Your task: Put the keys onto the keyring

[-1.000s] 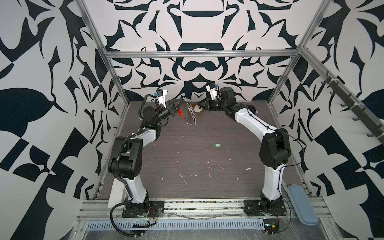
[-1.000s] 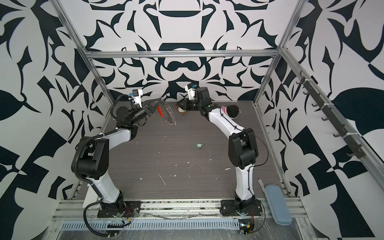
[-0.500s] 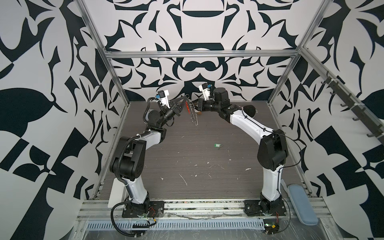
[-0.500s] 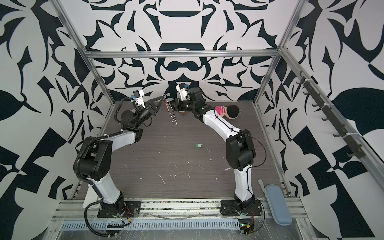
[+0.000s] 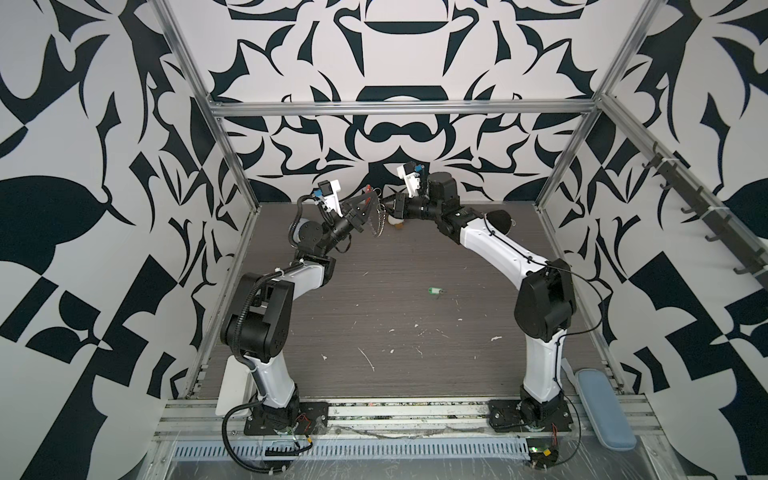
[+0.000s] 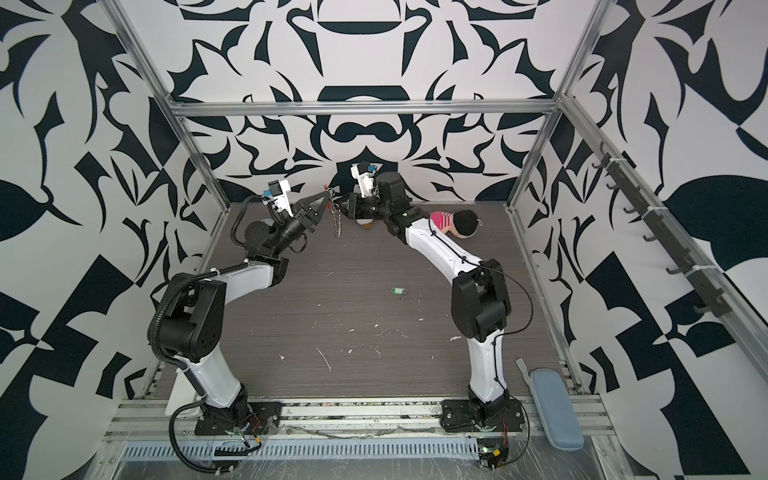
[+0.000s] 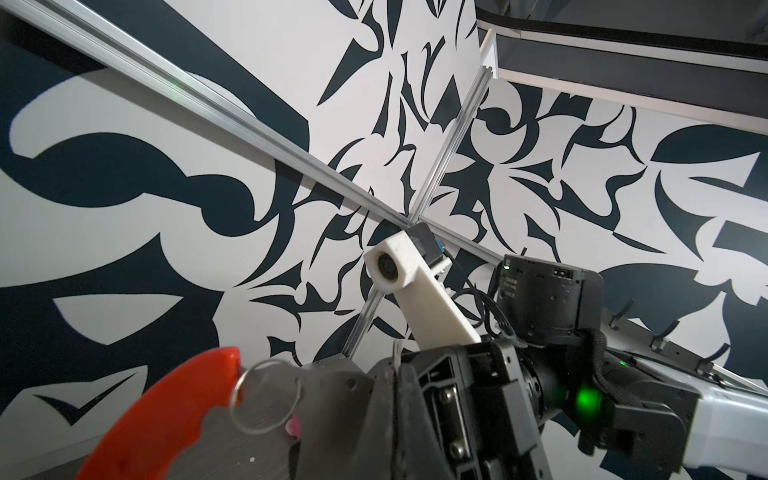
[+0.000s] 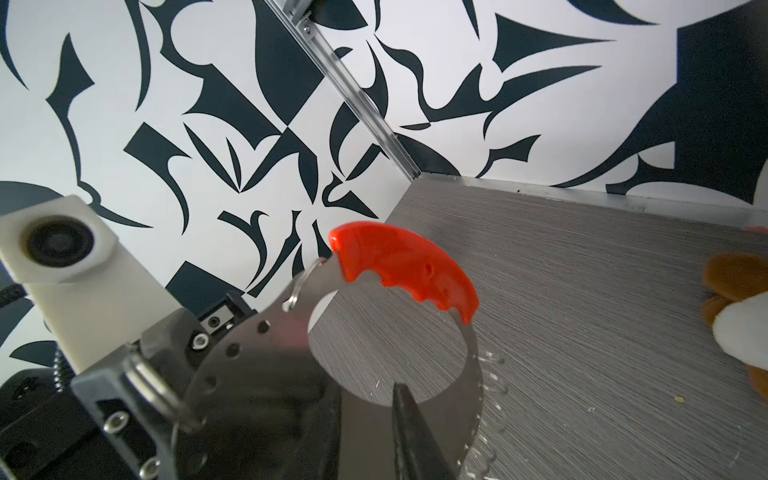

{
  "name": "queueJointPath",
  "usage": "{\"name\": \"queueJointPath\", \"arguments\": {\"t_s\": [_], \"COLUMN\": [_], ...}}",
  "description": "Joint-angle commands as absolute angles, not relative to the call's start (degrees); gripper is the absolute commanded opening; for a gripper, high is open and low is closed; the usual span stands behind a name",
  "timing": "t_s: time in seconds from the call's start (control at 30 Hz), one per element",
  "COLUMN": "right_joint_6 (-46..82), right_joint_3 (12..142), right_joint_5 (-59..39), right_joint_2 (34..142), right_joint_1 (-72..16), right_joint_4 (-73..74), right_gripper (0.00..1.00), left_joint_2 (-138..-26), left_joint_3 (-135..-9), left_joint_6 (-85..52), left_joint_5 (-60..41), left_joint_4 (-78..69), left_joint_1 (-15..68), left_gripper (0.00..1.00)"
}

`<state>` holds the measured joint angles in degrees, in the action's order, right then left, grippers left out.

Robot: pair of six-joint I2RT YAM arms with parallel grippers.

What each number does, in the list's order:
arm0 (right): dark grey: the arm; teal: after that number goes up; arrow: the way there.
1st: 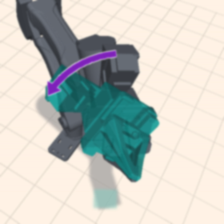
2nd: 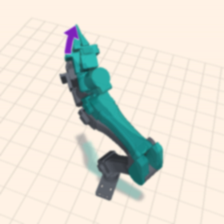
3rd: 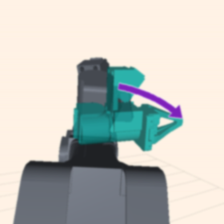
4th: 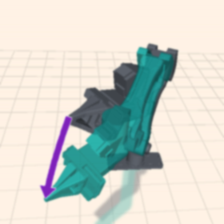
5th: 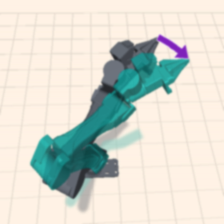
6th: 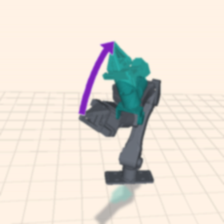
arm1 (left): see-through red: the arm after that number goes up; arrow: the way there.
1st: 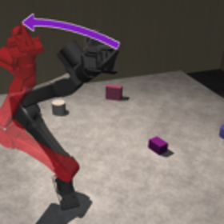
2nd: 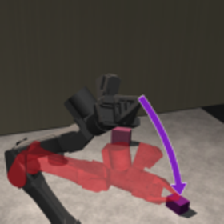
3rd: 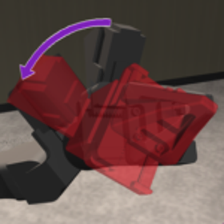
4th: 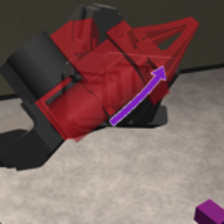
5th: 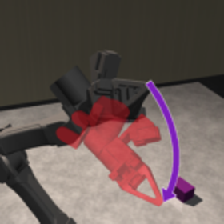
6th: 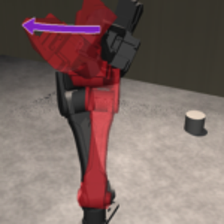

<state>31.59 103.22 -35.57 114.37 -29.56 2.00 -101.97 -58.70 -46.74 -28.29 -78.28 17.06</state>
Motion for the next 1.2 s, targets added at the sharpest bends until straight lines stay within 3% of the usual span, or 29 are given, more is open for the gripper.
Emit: {"name": "queueJointPath", "arguments": {"t_s": [0.0, 0.53, 0.7, 0.97, 1.17], "right_joint_6": [31.82, 31.45, 37.51, 40.36, 43.8], "right_joint_3": [106.46, 105.9, 100.29, 97.28, 96.43], "right_joint_5": [-36.47, -35.6, -39.08, -45.18, -47.24], "right_joint_2": [113.02, 112.62, 110.37, 109.24, 109.42], "right_joint_1": [-31.08, -30.55, -25.49, -24.28, -24.17], "right_joint_4": [4.4, 2.68, 11.73, 24.91, 32.43], "right_gripper": [0.26, 0.23, 0.24, 0.37, 0.4], "left_joint_2": [-102.25, -103.02, -103.35, -104.86, -105.17], "left_joint_3": [-60.83, -61.52, -62.09, -63.91, -64.18], "left_joint_6": [-47.37, -48.15, -49.86, -51.88, -52.69], "left_joint_5": [-27.55, -27.76, -30.0, -31.63, -31.89], "left_joint_4": [-82.61, -82.57, -82.62, -82.57, -82.62], "left_joint_1": [17.53, 17.54, 16.81, 16.48, 16.39], "left_gripper": [0.0, 0.0, 0.0, 0.0, 0.0]}}
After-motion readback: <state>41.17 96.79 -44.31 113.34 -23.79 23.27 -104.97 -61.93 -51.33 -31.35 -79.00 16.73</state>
